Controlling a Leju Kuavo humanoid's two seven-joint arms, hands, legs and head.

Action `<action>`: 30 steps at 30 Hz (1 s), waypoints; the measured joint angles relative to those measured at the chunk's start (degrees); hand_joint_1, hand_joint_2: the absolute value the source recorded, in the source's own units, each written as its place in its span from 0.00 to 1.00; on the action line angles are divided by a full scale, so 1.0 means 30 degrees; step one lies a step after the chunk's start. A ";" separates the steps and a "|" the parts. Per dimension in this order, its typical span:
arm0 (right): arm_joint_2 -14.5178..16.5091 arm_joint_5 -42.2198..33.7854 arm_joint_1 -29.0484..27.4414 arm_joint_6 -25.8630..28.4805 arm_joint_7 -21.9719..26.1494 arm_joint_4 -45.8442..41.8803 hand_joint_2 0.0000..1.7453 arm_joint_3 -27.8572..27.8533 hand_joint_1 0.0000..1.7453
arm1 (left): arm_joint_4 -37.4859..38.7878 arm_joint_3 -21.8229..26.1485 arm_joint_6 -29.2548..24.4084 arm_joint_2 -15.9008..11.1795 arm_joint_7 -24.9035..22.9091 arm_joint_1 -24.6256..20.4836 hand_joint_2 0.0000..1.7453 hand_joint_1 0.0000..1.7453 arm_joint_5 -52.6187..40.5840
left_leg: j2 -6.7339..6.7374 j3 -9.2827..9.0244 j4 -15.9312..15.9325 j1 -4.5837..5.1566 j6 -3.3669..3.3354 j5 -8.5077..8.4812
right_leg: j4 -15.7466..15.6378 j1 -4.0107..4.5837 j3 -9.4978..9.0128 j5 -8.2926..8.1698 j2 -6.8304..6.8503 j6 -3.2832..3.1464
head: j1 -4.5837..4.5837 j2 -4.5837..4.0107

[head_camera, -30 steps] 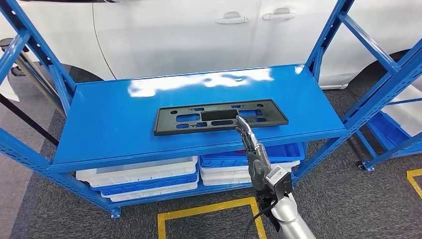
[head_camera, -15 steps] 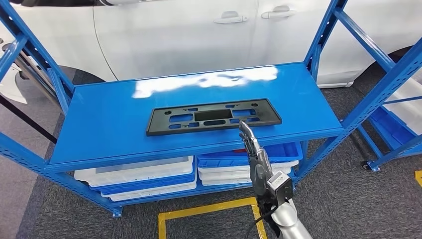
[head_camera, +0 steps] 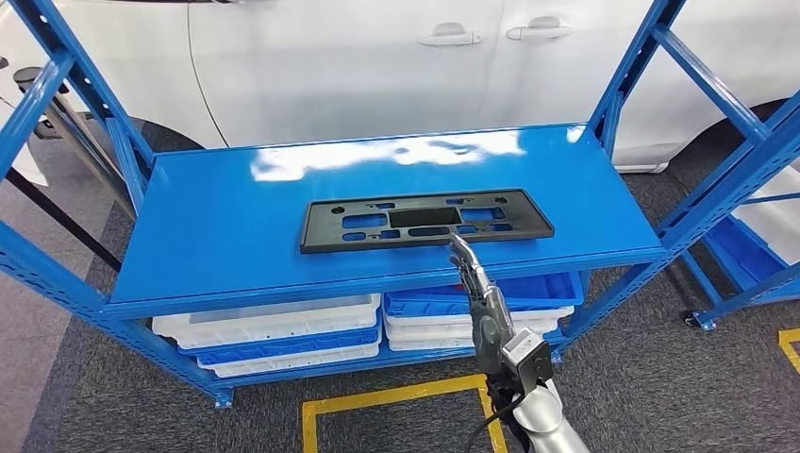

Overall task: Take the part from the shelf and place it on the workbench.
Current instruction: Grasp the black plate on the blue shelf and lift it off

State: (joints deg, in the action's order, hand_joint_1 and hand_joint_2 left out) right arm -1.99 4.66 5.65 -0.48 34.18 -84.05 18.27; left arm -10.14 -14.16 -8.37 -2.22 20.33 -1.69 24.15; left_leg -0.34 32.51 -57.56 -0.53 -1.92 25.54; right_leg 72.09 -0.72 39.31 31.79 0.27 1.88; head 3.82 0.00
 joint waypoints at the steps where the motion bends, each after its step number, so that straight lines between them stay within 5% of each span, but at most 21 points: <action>1: 0.0000 0.0000 0.0002 0.0000 0.0000 0.0002 0.00 0.0000 0.00 | 0.0000 0.0000 0.0002 0.0004 0.0002 -0.0004 0.00 0.00 0.0000 | -0.0023 -0.0030 -0.0006 0.0001 0.0024 0.0014 | -0.1307 0.0004 -0.0642 -0.0733 -0.0007 -0.0081 | 0.0000 0.0000; 4: 0.0000 0.0000 0.0055 -0.0002 0.0005 0.0000 0.00 0.0022 0.00 | 0.0000 0.0000 0.0026 0.0027 0.0007 -0.0036 0.00 0.00 0.0002 | -0.0064 -0.0030 -0.0043 0.0050 0.0222 0.0059 | -0.4556 0.0130 -0.2187 -0.1893 -0.0057 -0.0365 | 0.0000 0.0000; 8: 0.0009 0.0047 0.0105 -0.0007 0.0036 -0.0007 0.00 0.0165 0.00 | 0.0000 0.0000 0.0058 0.0013 0.0014 -0.0038 0.00 0.00 0.0004 | -0.0039 0.0042 -0.0172 0.0039 0.0651 0.0209 | -0.4984 0.0138 -0.2286 -0.2006 -0.0033 -0.0721 | 0.0000 0.0000; 10: 0.0033 0.0077 0.0135 -0.0009 0.0058 -0.0011 0.00 0.0246 0.00 | 0.0000 -0.0002 0.0080 -0.0002 0.0027 -0.0044 0.00 0.00 0.0000 | -0.0015 0.0629 -0.1577 0.0016 0.0797 0.1114 | -0.5148 0.0040 -0.2372 -0.2092 0.0030 -0.0904 | 0.0002 0.0000; 12: 0.0042 0.0102 0.0145 -0.0013 0.0066 -0.0004 0.00 0.0281 0.00 | 0.0000 -0.0005 0.0100 0.0004 0.0035 -0.0042 0.00 0.00 -0.0005 | -0.0007 0.1780 -0.4117 -0.0026 0.0913 0.2351 | -0.5140 0.0069 -0.2371 -0.2078 0.0076 -0.0974 | 0.0004 0.0000; 14: 0.0044 0.0109 0.0145 -0.0013 0.0066 0.0002 0.00 0.0290 0.00 | 0.0000 -0.0007 0.0109 0.0002 0.0040 -0.0018 0.00 0.00 -0.0007 | -0.0004 0.2428 -0.5483 -0.0047 0.0992 0.2609 | -0.5100 0.0088 -0.2369 -0.2046 0.0097 -0.0983 | 0.0004 0.0000; 15: 0.0044 0.0109 0.0148 -0.0011 0.0066 0.0002 0.00 0.0291 0.00 | 0.0000 -0.0007 0.0120 -0.0002 0.0044 -0.0009 0.00 0.00 -0.0005 | 0.0000 0.2252 -0.5108 -0.0058 0.1001 0.2196 | -0.5064 0.0087 -0.2380 -0.2016 0.0096 -0.0970 | 0.0003 0.0000; 17: 0.0044 0.0109 0.0168 -0.0007 0.0066 0.0002 0.00 0.0291 0.00 | 0.0000 -0.0007 0.0148 -0.0026 0.0055 -0.0019 0.00 0.00 -0.0002 | 0.0026 0.1042 -0.2598 -0.0077 0.0934 0.0918 | -0.4956 0.0091 -0.2418 -0.1913 0.0093 -0.0869 | 0.0003 0.0000; 19: 0.0044 0.0109 0.0230 -0.0007 0.0046 -0.0002 0.00 0.0291 0.00 | 0.0000 -0.0007 0.0166 -0.0046 0.0060 -0.0060 0.00 0.00 0.0000 | 0.0038 0.0079 -0.0563 -0.0031 0.0747 0.0276 | -0.4813 0.0157 -0.2391 -0.1809 0.0086 -0.0690 | 0.0000 0.0000; 25: 0.0044 0.0137 0.0447 -0.0016 -0.0040 -0.0044 0.00 0.0306 0.00 | 0.0000 -0.0007 0.0197 -0.0033 0.0066 -0.0075 0.00 0.00 0.0000 | 0.0019 -0.0147 -0.0018 -0.0026 0.0117 0.0150 | -0.4286 0.0101 -0.2200 -0.1404 0.0033 -0.0110 | 0.0002 0.0000; 29: 0.0044 0.0138 0.0486 -0.0016 -0.0044 -0.0046 0.00 0.0311 0.00 | 0.0000 -0.0007 0.0197 -0.0053 0.0071 -0.0099 0.00 0.00 0.0002 | 0.0018 -0.0158 -0.0012 0.0014 -0.0065 0.0188 | 0.0115 0.0018 0.0047 0.0539 -0.0003 0.0105 | 0.0000 0.0000; 30: 0.0044 0.0138 0.0474 -0.0016 -0.0046 -0.0040 0.00 0.0313 0.00 | 0.0000 -0.0007 0.0197 -0.0055 0.0073 -0.0089 0.00 0.00 0.0002 | 0.0008 -0.0176 -0.0017 0.0032 -0.0079 0.0211 | 0.0768 0.0008 0.0466 0.0570 -0.0004 0.0107 | 0.0000 0.0000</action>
State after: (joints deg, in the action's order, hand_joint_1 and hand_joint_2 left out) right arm -1.86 5.07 7.07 -0.53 34.05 -84.17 19.21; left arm -10.14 -14.19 -7.78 -2.38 20.55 -1.96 24.16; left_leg -0.32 31.98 -57.61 -0.43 -2.15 26.17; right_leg 74.39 -0.70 40.71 33.50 0.26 2.20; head 3.82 0.00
